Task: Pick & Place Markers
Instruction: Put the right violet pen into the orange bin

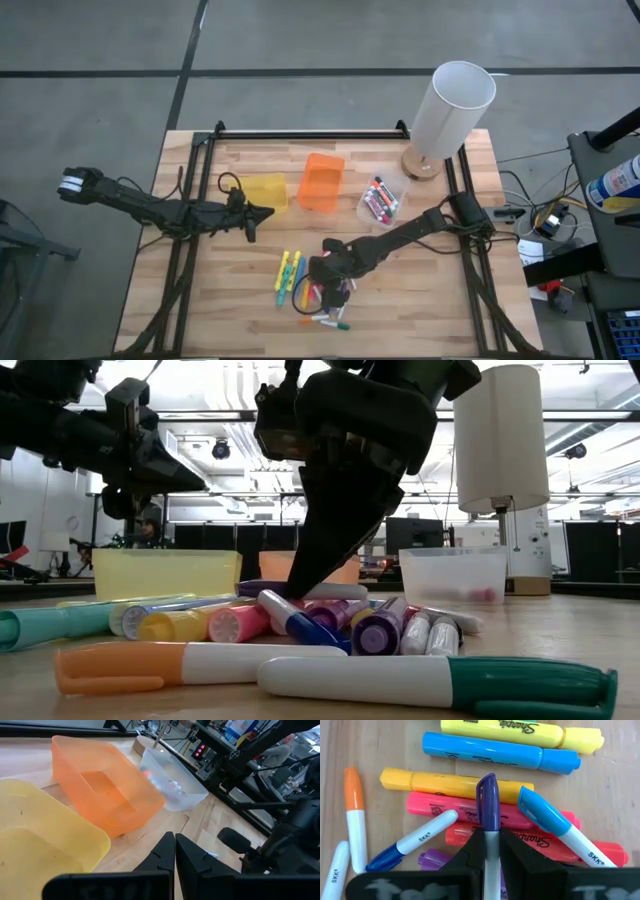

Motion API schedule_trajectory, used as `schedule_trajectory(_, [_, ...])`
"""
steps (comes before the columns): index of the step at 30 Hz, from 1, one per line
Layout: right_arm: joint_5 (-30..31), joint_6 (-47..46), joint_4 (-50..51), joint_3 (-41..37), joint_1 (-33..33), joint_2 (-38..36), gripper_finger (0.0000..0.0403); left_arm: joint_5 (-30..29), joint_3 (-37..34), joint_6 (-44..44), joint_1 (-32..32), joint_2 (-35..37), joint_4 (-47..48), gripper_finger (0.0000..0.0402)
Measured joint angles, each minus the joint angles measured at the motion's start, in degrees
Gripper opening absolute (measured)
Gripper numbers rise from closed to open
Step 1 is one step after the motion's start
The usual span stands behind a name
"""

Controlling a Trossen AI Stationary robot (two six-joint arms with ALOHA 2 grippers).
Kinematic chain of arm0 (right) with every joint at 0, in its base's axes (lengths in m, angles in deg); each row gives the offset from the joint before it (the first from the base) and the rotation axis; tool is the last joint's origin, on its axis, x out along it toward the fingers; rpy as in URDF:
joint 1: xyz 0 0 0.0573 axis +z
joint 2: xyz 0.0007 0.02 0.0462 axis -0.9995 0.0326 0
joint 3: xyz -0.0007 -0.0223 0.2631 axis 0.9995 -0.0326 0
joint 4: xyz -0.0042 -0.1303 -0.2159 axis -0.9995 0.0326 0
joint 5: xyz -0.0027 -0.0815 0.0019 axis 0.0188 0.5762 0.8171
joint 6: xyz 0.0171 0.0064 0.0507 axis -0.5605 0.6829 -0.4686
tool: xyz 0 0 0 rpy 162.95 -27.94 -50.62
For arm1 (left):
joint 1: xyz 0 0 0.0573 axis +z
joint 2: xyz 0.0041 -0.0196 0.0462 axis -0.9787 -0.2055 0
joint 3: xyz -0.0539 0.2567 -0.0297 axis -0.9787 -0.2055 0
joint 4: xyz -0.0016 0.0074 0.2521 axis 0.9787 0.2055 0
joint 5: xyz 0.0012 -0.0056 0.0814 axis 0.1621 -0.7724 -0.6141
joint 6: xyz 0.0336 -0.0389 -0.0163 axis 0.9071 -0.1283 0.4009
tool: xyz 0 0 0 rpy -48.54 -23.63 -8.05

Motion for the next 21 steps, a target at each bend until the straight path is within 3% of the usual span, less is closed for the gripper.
schedule_trajectory(9, [2.4, 1.3, 3.3, 2.9, -0.2, -2.7, 0.0029, 0.0, 0.0, 1.8, 0.0, 0.1, -13.4, 0.0009])
schedule_trajectory(14, [9.0, 2.2, 11.1, 6.1, -0.9, -3.6, 0.0029, 0.2, 0.0, 5.4, 0.0, 0.3, -22.6, 0.0009])
schedule_trajectory(21, [16.7, 3.7, 17.1, 8.5, -5.6, -5.9, 0.0029, 1.1, 0.0, 7.0, 0.0, 0.5, -27.9, 0.0009])
